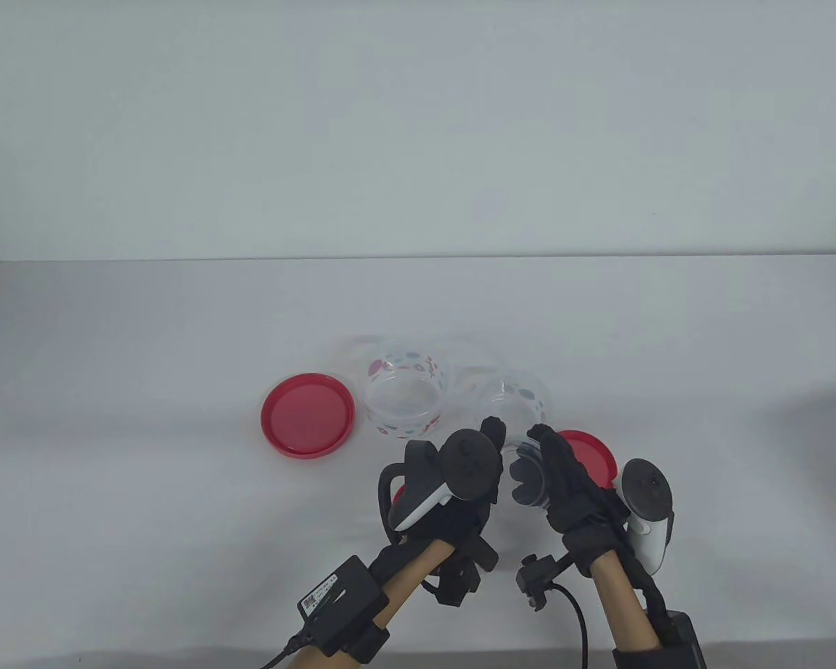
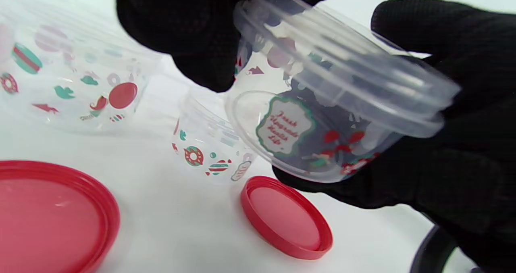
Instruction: Nest food storage containers
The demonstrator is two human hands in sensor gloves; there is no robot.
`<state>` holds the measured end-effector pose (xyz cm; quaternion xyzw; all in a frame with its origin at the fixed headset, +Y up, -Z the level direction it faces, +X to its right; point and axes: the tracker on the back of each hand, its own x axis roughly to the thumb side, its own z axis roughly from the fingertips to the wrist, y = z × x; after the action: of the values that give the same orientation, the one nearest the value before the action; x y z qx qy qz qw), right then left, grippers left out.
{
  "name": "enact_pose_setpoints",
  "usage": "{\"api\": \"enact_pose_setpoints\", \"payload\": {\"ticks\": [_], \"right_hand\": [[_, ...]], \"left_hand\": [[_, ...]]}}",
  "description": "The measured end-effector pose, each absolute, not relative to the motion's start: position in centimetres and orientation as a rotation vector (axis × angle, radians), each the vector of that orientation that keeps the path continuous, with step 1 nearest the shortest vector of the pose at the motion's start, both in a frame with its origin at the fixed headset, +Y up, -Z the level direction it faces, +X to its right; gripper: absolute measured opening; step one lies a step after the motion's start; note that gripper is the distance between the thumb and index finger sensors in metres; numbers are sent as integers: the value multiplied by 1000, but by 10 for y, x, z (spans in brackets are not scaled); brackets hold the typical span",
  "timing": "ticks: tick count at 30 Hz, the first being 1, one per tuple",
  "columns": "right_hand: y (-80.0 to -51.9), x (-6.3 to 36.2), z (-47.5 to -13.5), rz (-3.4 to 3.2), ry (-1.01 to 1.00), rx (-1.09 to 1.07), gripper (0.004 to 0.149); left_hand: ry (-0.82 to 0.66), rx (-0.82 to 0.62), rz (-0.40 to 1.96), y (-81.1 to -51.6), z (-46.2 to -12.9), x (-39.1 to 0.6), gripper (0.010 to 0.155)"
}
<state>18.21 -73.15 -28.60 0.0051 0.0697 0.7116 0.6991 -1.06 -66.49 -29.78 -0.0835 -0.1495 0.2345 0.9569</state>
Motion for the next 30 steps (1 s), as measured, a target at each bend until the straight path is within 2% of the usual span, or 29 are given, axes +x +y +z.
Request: {"api": "enact_pose_setpoints", "payload": {"ticks": [9, 15, 22, 30], "right_hand": [[-732, 180, -286, 1675, 86, -13, 65], [-732, 185, -286, 1649, 62, -28, 66], [-730, 184, -285, 1658, 32, -19, 66], [-729, 184, -285, 1660, 33, -36, 67]], "left_hand": [[-323, -61, 490, -669, -293, -39, 59], [-215, -13, 497, -685, -298, -82, 60], [-119, -107, 469, -714, -304, -114, 59], [-103, -276, 298, -745, -311, -115, 60]]}}
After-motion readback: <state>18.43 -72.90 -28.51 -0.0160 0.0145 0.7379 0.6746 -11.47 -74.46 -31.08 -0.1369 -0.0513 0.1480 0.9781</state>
